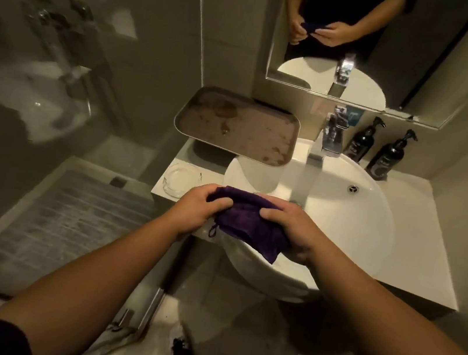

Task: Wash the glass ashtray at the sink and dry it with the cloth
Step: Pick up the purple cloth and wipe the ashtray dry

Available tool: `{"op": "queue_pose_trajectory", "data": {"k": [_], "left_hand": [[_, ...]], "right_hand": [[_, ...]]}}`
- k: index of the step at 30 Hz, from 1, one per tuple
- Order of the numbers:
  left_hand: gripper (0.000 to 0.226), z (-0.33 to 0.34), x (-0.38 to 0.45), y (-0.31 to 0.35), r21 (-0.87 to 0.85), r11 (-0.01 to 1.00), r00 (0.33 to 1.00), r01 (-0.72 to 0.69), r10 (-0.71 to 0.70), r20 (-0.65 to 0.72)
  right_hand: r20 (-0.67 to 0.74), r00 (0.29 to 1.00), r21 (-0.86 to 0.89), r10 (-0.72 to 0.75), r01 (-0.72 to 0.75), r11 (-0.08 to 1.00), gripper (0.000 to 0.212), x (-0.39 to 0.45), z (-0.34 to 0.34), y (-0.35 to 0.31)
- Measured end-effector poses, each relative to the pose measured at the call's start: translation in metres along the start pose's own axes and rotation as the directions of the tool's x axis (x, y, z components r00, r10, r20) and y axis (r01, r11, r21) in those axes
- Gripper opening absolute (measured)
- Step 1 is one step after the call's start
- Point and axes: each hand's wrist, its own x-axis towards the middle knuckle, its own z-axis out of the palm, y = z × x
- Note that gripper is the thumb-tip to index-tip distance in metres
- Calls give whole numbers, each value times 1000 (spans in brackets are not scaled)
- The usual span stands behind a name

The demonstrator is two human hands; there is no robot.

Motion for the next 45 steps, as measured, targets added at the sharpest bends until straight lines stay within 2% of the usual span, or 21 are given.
{"op": "queue_pose_trajectory", "data": {"k": [2, 4, 6, 8, 11, 13, 15, 16, 18, 24, 31, 34, 38, 42, 45], "left_hand": [[35, -18, 8, -11, -68, 997, 999, 42, -42, -5], [32, -38, 17, -23, -119, 990, 997, 79, -80, -5], [18, -60, 25, -36, -142, 982, 988, 123, -135, -78], [15, -83, 35, -51, -105, 976, 949, 189, -209, -235], [16, -113, 49, -72, -21, 961, 879, 275, -261, -400], [14, -126, 59, -84, 23, 953, 865, 301, -262, -428], [18, -134, 71, -94, 83, 938, 859, 335, -268, -437], [21, -136, 76, -99, 119, 925, 852, 361, -275, -445], [27, -139, 86, -107, 210, 881, 835, 424, -291, -467], [28, -136, 113, -111, 468, 742, 844, 480, -243, -479], [27, -133, 129, -117, 680, 539, 861, 496, -208, -464], [21, -131, 129, -118, 685, 518, 852, 511, -202, -483], [21, -127, 127, -119, 675, 503, 830, 540, -183, -527], [25, -126, 129, -119, 697, 493, 843, 521, -167, -512], [28, -124, 125, -120, 697, 485, 840, 527, -176, -513]], "right_hand": [[18, 999, 77, 42, -43, 996, 35, 23, 12, 1], [8, 996, 53, 84, -85, 995, 33, 47, 24, -3], [-30, 997, -121, 67, -70, 990, 30, 74, 35, -11], [-66, 997, -444, -38, 5, 896, 35, 103, 46, -21], [2, 981, -826, -192, 110, 553, 40, 151, 65, -30], [121, 971, -964, -205, 164, 210, 43, 188, 75, -24], [256, 966, -957, -26, 250, -146, 50, 221, 81, -12], [293, 950, -912, 108, 312, -267, 52, 235, 83, -2], [310, 905, -824, 291, 409, -393, 53, 254, 80, 16], [383, 826, -752, 415, 539, -379, 41, 289, 71, 12], [404, 749, -713, 525, 617, -332, 61, 307, 72, 0], [447, 755, -729, 481, 618, -293, 59, 307, 69, 7], [475, 777, -755, 413, 601, -264, 45, 305, 68, 14], [467, 818, -801, 336, 553, -231, 42, 295, 68, 24], [502, 797, -774, 336, 587, -237, 39, 288, 65, 22]]}}
